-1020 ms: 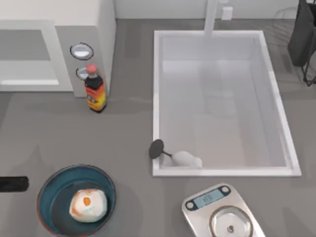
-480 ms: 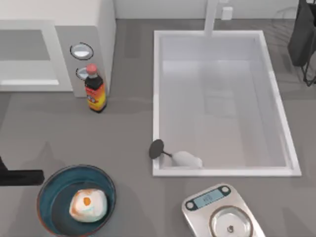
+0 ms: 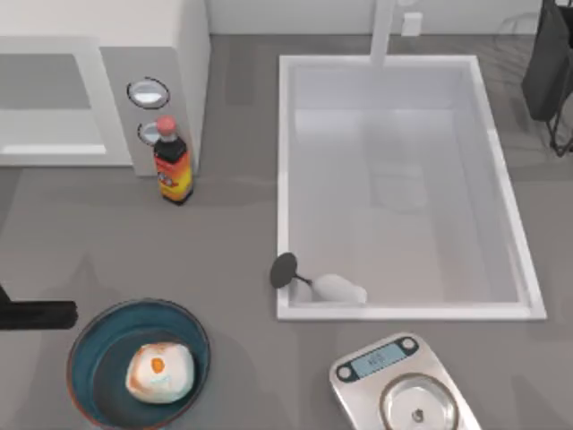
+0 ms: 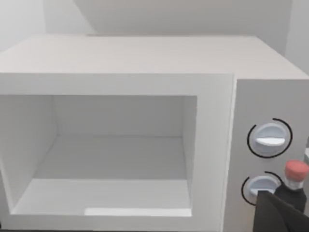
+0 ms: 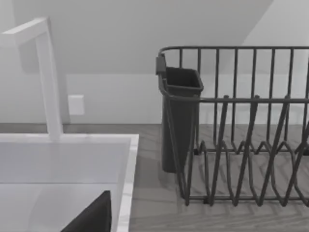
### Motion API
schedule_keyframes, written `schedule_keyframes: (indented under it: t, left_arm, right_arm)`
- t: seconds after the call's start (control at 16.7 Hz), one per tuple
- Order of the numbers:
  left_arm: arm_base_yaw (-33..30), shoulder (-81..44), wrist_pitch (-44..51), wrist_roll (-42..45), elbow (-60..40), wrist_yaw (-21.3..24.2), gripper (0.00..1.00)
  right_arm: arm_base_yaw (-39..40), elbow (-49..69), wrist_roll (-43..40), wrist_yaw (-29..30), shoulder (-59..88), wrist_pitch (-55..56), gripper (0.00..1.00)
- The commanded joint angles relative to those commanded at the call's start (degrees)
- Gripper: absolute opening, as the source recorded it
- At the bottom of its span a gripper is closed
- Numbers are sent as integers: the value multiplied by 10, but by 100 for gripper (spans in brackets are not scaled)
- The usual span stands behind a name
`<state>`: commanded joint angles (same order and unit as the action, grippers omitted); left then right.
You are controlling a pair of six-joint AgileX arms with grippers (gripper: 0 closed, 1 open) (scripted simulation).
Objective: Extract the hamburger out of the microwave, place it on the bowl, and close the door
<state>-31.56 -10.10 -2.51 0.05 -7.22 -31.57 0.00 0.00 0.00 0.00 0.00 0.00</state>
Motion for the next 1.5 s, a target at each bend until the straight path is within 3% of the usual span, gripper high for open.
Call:
schedule_keyframes:
  t: [0.24,0.66,0.84,1.08,1.5]
  left_arm:
    - [80,-23,10,1,-33,80,0]
    - [97,-33,16,5,-45,98,0]
    - [153,-88,56,33,-100,152,0]
    - [308,-242,147,107,-249,282,0]
    - [667,-629,321,302,-583,530,0]
  right_arm:
    - [0,0,0,0,0,0,100]
    - [0,0,0,0,0,0,100]
    - [0,0,0,0,0,0,100]
    - [0,0,0,0,0,0,100]
    - [0,0,0,0,0,0,100]
